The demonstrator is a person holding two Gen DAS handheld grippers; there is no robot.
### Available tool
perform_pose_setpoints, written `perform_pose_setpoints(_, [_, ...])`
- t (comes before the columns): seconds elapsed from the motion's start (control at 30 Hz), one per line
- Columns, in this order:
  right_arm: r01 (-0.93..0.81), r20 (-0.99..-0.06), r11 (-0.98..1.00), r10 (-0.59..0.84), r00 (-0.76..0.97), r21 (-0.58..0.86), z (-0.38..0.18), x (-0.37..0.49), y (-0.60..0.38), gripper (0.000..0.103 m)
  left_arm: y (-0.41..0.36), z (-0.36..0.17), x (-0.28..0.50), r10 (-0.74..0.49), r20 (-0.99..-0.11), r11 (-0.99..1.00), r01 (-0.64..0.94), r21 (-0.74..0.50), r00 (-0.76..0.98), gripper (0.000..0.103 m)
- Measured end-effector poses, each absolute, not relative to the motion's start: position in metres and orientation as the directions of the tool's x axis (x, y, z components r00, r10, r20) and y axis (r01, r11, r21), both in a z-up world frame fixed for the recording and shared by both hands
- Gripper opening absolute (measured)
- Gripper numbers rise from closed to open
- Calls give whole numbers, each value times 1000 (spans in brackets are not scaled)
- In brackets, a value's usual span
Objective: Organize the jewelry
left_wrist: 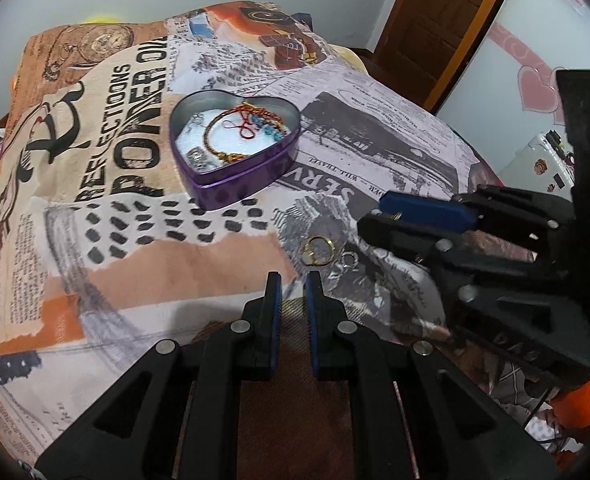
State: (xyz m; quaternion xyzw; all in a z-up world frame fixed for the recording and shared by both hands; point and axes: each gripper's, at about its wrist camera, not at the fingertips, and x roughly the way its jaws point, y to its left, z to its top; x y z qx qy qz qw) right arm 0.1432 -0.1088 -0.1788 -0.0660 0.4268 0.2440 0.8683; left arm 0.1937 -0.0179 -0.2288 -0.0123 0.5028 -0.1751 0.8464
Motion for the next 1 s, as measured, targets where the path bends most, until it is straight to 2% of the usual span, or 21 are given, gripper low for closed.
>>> perform_pose_setpoints(0.3, [-438,-775,896,327,541,72,-178,147,-129,20,-27,-232,204,-323,-850,935,278,-219,417,11])
perform_pose_setpoints(0.37, [-431,-791,900,308,528,63,-185,149,-131,20,-29,-234,205,-320,-851,936,278,-216,416,15])
perform_pose_setpoints(0.43, [-427,-806,902,298,511,62,-192,149,-134,20,-30,-233,205,-322,-849,935,281,-216,419,26])
perform_pose_setpoints(0.5, [-429,-807,901,304,506,70,-194,147,-137,20,-32,-234,206,-319,-848,936,284,-210,423,28])
perform_pose_setpoints(0.63, [-433,-810,899,304,502,69,-192,143,-141,22,-33,-236,210,-313,-850,937,283,-204,423,28])
perform_pose_setpoints(0.77, [-429,-809,902,295,508,60,-190,137,-146,32,-36,-238,212,-308,-848,938,288,-194,432,28])
perform_pose_setpoints(1.0, [-409,-808,911,278,520,51,-186,131,-157,33,-37,-238,211,-312,-840,936,296,-191,445,27])
